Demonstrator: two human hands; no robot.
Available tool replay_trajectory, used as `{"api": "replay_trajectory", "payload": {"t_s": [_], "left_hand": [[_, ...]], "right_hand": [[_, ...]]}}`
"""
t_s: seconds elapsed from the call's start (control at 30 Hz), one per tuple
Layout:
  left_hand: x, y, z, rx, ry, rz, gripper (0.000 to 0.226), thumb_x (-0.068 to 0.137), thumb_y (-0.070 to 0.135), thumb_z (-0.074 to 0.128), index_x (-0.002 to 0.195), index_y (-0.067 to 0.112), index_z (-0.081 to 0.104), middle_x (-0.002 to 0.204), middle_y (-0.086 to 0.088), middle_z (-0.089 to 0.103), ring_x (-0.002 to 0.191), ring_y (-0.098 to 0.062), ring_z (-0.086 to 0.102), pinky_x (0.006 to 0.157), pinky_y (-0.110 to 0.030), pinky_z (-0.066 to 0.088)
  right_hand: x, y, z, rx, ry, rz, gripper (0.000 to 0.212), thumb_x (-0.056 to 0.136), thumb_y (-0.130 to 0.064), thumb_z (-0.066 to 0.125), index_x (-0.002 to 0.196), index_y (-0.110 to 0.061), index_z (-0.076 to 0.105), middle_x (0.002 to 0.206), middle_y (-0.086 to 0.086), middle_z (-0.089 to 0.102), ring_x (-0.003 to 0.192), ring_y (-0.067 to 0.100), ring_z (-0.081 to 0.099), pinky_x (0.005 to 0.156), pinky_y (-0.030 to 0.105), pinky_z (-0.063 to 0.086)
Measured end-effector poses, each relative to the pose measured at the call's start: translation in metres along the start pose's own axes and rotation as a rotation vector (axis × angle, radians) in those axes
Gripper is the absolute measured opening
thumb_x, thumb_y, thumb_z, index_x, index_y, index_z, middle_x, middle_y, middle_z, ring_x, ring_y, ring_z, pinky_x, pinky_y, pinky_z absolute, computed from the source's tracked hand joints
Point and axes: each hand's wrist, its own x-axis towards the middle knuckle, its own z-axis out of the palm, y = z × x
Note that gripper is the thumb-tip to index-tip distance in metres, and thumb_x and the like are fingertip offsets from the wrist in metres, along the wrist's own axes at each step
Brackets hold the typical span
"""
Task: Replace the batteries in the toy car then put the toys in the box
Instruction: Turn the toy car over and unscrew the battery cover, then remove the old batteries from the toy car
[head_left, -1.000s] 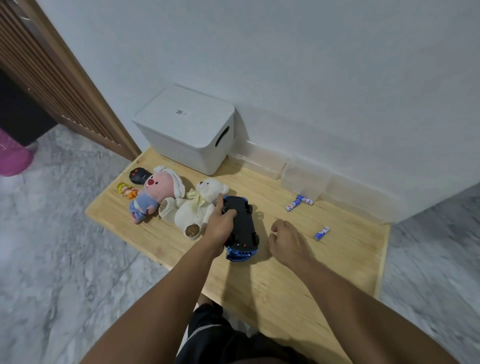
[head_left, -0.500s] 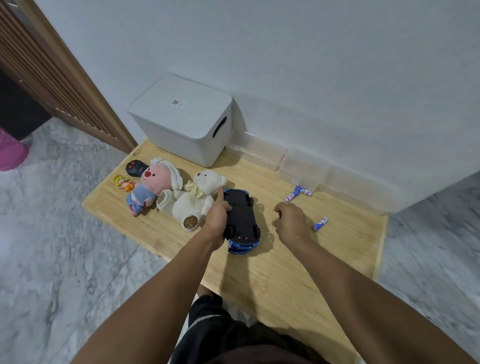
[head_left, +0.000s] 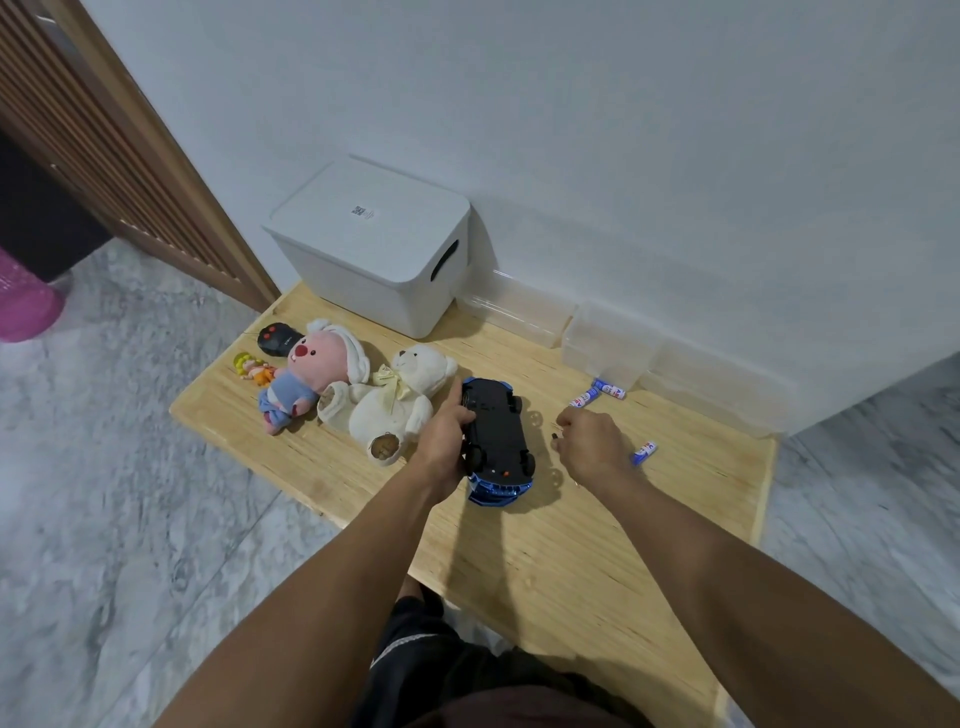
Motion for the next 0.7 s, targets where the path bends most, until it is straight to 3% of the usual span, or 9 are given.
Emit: {"api": "replay_trajectory", "payload": {"t_s": [0.13,0.23,0.3,0.37,0.4,0.53,0.63,0.7], "left_hand": [[0.002,-0.002,-0.002,0.017,0.004,0.004,0.067,0.090,0.007,0.032,0.147,0.043,0.033,0.125,-0.003,0.062,0.120,-0.037,0.056,0.098,-0.059,0.046],[0.003,-0.003,-0.002,0.029,0.010,0.001,0.061,0.094,0.010,0.033,0.145,0.042,0.035,0.123,0.001,0.062,0.118,-0.033,0.056,0.097,-0.053,0.049],[0.004,-0.004,-0.001,0.029,0.017,-0.005,0.059,0.095,0.011,0.035,0.146,0.041,0.036,0.125,0.000,0.062,0.107,-0.029,0.058,0.079,-0.038,0.057],[0.003,-0.004,0.001,0.023,0.016,-0.006,0.056,0.098,0.011,0.036,0.146,0.040,0.037,0.124,-0.004,0.063,0.093,-0.023,0.058,0.054,-0.024,0.052],[0.003,-0.004,0.001,0.015,0.005,-0.005,0.055,0.099,0.011,0.037,0.146,0.040,0.037,0.124,-0.005,0.063,0.092,-0.022,0.058,0.049,-0.021,0.049],[0.005,-0.002,-0.001,0.018,-0.025,-0.008,0.053,0.102,0.013,0.039,0.147,0.040,0.035,0.129,-0.003,0.061,0.101,-0.022,0.058,0.055,-0.024,0.053],[0.004,-0.002,-0.003,0.036,-0.032,-0.010,0.051,0.102,0.013,0.042,0.147,0.038,0.036,0.131,-0.004,0.059,0.116,-0.025,0.057,0.082,-0.035,0.056],[0.003,-0.004,-0.003,0.028,-0.027,-0.008,0.050,0.102,0.012,0.042,0.147,0.035,0.038,0.128,-0.007,0.060,0.114,-0.027,0.059,0.094,-0.042,0.052]], "right_hand": [[0.004,0.003,-0.010,0.198,0.076,0.029,0.028,0.095,-0.009,0.050,0.117,-0.013,0.066,0.111,0.007,0.069,0.103,0.026,0.063,0.079,0.031,0.049],[0.001,-0.009,-0.017,0.401,0.097,-0.078,0.024,0.091,-0.007,0.054,0.105,-0.016,0.072,0.100,0.001,0.072,0.095,0.018,0.066,0.084,0.028,0.050],[-0.003,-0.022,-0.020,0.468,0.047,-0.175,0.020,0.089,-0.009,0.061,0.101,-0.018,0.074,0.097,-0.002,0.073,0.089,0.014,0.066,0.087,0.030,0.052],[-0.007,-0.037,-0.020,0.467,-0.032,-0.250,0.022,0.087,-0.012,0.066,0.107,-0.018,0.074,0.103,-0.001,0.072,0.091,0.013,0.065,0.090,0.030,0.052],[-0.009,-0.042,-0.020,0.434,-0.060,-0.283,0.025,0.087,-0.015,0.067,0.112,-0.019,0.072,0.108,0.000,0.070,0.095,0.014,0.064,0.092,0.032,0.051],[-0.008,-0.048,-0.019,0.333,-0.071,-0.334,0.029,0.088,-0.021,0.067,0.117,-0.021,0.069,0.112,-0.001,0.062,0.102,0.016,0.061,0.093,0.035,0.048],[-0.004,-0.047,-0.018,0.387,-0.099,-0.309,0.017,0.083,-0.019,0.071,0.100,-0.024,0.069,0.094,-0.009,0.061,0.092,0.014,0.061,0.089,0.036,0.051],[-0.004,-0.047,-0.019,0.399,-0.127,-0.298,0.016,0.081,-0.018,0.072,0.090,-0.027,0.062,0.082,-0.013,0.057,0.083,0.014,0.058,0.081,0.034,0.051]]}}
